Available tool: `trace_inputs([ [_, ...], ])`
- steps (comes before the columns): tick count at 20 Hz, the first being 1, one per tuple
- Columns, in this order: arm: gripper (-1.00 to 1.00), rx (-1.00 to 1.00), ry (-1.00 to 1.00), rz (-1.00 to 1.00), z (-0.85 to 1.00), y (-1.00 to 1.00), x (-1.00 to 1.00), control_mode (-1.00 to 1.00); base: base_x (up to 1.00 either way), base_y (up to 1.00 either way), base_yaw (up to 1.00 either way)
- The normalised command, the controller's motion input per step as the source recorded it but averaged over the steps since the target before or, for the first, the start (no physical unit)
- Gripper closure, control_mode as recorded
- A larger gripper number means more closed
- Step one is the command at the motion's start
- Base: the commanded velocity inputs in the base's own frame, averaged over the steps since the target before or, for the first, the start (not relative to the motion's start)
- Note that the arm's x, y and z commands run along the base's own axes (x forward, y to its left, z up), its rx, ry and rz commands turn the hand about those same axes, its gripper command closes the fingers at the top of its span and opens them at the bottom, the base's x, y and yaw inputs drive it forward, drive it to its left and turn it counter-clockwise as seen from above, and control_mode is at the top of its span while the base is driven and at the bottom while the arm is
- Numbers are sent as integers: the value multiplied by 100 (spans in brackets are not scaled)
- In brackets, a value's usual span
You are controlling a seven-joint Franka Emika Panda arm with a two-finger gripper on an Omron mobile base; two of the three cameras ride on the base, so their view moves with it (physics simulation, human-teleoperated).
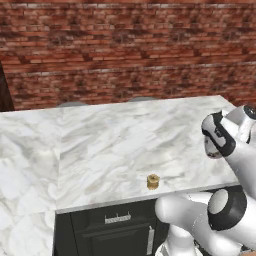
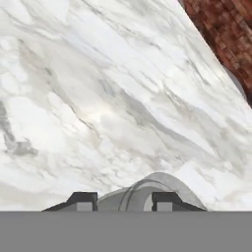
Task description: Pick the candle and jar from the dining table and place them in the open cabinet. Close the cabinet after placing the objects.
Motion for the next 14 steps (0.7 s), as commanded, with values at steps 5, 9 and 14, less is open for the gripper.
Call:
trace_inputs([
  [5, 100, -1, -15, 22, 23, 62, 0, -100, 0, 0, 0],
  [9, 100, 0, -12, 19, 24, 58, 0, -100, 0, 0, 0],
  [14, 100, 0, -10, 18, 26, 50, 0, -100, 0, 0, 0],
])
